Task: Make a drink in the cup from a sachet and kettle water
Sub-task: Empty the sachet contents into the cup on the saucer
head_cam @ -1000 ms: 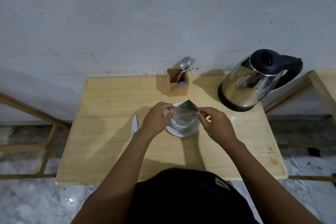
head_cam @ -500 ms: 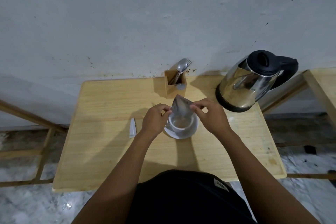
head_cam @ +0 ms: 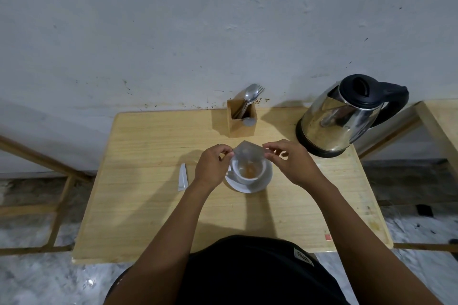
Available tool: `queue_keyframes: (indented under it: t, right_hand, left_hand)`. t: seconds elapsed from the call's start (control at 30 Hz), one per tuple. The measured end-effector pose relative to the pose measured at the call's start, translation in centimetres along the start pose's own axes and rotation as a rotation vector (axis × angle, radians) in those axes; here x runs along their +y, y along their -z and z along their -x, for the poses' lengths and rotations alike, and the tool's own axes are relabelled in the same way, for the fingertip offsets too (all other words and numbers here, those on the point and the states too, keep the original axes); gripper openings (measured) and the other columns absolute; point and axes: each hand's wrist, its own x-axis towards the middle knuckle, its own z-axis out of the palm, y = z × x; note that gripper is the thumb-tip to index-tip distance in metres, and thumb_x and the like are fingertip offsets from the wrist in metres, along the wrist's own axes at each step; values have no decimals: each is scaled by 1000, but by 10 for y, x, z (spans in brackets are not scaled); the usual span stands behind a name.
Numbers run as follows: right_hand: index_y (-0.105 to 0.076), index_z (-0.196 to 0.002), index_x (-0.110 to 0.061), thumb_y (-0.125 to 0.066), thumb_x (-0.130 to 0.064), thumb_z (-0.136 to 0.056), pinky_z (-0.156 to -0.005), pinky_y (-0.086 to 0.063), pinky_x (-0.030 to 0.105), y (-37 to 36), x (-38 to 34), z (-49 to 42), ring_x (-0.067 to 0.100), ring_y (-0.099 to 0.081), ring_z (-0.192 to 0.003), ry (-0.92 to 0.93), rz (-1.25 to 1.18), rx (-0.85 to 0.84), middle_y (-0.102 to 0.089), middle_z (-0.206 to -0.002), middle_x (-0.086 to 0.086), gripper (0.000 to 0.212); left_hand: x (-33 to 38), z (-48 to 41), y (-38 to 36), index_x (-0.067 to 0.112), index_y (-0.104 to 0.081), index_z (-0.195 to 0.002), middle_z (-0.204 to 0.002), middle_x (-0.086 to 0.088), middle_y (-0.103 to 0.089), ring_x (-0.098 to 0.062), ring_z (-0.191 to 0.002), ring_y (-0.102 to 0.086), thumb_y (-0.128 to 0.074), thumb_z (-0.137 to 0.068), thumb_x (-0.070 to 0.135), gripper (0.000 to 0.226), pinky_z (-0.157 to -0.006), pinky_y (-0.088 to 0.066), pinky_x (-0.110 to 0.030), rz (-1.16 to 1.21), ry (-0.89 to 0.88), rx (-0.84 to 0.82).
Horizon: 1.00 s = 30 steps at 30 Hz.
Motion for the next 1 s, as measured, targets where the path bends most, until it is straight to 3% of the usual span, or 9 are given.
queue_keyframes:
  t: [0.1,0.27,0.47,0.6,0.7,0.8,0.9,1.0]
  right_hand:
    - [-72,-108,-30,-74,-29,-85,-71,-49,25,0,-2,3,0,-59,-78,-69,11,104,-67,-83,-20,24]
    - [-73,-80,-41,-77,-36,-80,-59,-43,24,-3,-8,7,4,-61,-74,-112,12,178,-69,-75,-17,6]
    - [-70,-76,-49,-77,-36,-80,-61,-48,26,-1,-10,7,4,-59,-72,-53,-13,166,-71,-79,-22,15]
    - [-75,-80,-42,-78,-35,-79,-62,-47,25,2,-11,6,5,-58,-71,-19,-10,132,-71,-80,-22,8]
    - [-76,-83,-38,-77,-35,-79,-64,-49,26,2,-14,5,5,-59,-73,-12,8,94,-71,-81,-22,5]
    - [-77,-84,-36,-77,-34,-80,-60,-42,18,0,-17,4,2,-59,-74,22,75,152,-67,-75,-26,5]
    - [-77,-84,-36,-77,-32,-81,-57,-36,11,2,-21,4,0,-58,-74,39,123,168,-64,-72,-28,5]
    - [-77,-83,-34,-77,-33,-80,-59,-35,14,4,-21,1,0,-57,-70,46,169,184,-64,-73,-25,4]
  left_hand:
    - [-1,0,0,15,-70,-93,-89,6,-67,-14,-81,-62,-61,-90,20,11,-71,-49,-29,-9,-3,-3]
    - [-3,2,-2,14,-69,-94,-93,1,-70,-16,-83,-63,-60,-90,21,12,-73,-50,-32,-26,-5,2]
    - [-5,4,0,15,-69,-92,-87,6,-66,-15,-78,-61,-63,-88,21,9,-68,-44,-26,9,13,-9]
    - [-1,4,3,23,-66,-107,-92,7,-61,-7,-69,-52,-65,-87,32,23,-63,-40,-19,54,35,-22]
    - [3,2,2,17,-70,-107,-94,5,-59,-4,-77,-52,-63,-89,25,21,-66,-37,-11,38,-2,-34]
    - [5,1,2,11,-73,-100,-94,3,-61,-8,-84,-55,-64,-89,22,18,-67,-37,-4,44,-14,-27]
    - [7,2,1,10,-74,-101,-92,3,-62,-10,-85,-57,-64,-89,23,20,-68,-38,-7,50,-10,-16]
    - [8,3,0,9,-74,-102,-93,1,-64,-10,-85,-58,-64,-88,22,22,-68,-37,-8,39,-16,-8]
